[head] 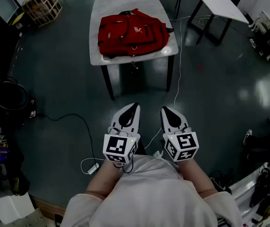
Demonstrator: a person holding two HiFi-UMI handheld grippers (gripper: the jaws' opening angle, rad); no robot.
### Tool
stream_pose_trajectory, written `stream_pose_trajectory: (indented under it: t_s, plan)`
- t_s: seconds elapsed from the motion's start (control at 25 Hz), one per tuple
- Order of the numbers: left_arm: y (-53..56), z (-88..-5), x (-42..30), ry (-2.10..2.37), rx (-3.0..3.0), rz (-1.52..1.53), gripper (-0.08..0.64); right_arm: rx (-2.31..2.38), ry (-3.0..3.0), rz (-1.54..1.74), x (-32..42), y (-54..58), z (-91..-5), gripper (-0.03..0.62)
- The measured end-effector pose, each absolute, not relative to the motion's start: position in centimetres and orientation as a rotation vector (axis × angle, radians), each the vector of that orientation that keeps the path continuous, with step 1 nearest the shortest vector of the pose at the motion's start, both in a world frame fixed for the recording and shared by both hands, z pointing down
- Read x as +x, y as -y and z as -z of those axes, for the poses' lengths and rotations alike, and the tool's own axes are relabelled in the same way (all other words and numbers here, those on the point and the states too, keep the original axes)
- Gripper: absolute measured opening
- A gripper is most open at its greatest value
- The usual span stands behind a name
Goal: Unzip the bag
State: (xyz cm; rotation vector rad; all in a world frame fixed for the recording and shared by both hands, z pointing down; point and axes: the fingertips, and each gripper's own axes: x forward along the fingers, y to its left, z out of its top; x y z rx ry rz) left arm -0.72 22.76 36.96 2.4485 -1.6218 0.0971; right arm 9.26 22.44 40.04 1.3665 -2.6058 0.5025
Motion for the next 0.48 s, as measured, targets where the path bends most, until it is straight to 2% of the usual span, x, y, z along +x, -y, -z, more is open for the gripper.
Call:
stream_pose_trajectory:
  t_s: [0.48]
  plan:
    - [-3.9, -37.2, -14.9, 1.544, 2.414, -0.104, 0.021, 1.316, 2.453, -0.596, -4.0, -5.8, -41.9, 0.028]
